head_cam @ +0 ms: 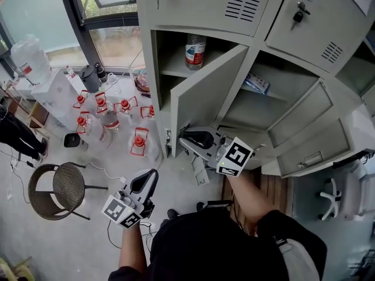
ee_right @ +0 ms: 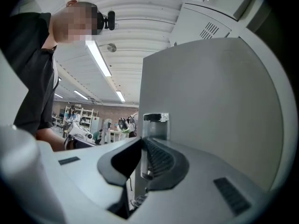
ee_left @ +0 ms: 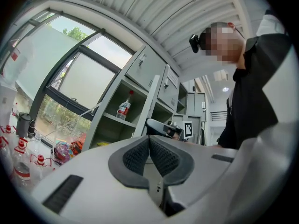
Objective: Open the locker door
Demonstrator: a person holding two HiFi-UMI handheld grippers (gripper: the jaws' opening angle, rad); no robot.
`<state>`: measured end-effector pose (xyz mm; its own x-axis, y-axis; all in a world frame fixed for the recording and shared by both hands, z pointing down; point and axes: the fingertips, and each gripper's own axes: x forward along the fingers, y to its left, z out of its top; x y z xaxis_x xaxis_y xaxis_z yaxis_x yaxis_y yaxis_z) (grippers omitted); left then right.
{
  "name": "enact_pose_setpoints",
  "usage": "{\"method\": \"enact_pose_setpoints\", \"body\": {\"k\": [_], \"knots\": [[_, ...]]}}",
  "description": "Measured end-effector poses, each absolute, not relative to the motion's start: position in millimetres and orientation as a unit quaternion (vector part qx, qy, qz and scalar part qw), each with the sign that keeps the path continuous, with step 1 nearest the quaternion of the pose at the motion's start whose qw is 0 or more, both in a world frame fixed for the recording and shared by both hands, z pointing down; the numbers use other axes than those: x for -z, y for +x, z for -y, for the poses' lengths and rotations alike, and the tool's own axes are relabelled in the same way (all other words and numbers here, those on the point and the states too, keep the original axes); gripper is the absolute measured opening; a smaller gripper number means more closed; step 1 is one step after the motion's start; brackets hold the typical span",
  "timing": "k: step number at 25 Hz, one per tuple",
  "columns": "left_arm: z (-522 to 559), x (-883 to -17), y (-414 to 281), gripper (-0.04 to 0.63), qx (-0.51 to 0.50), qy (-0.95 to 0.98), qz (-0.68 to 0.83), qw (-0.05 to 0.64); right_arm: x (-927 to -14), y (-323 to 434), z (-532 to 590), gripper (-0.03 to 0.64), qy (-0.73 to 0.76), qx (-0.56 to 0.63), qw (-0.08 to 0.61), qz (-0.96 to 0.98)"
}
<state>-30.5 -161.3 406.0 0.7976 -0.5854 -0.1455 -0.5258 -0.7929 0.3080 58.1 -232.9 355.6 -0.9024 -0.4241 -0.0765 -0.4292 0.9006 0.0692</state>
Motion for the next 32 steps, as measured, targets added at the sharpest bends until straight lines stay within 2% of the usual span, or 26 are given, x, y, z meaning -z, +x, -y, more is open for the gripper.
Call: {"method": "enact_pose_setpoints", "body": {"k": [11,32], "knots": [[136.3,-389.7,24.8,0.018,0.122,0.932,0.326,0.098,-356.8,96.9,193.7,0.055,-0.151,-0.047,0.035,-0.987],[102.8,-398.4,91.0,0.018,0.127,0.918,0.362,0.101,-357.4,161.2,153.1,0.051,-0.019,-0.048,0.081,-0.995]]}}
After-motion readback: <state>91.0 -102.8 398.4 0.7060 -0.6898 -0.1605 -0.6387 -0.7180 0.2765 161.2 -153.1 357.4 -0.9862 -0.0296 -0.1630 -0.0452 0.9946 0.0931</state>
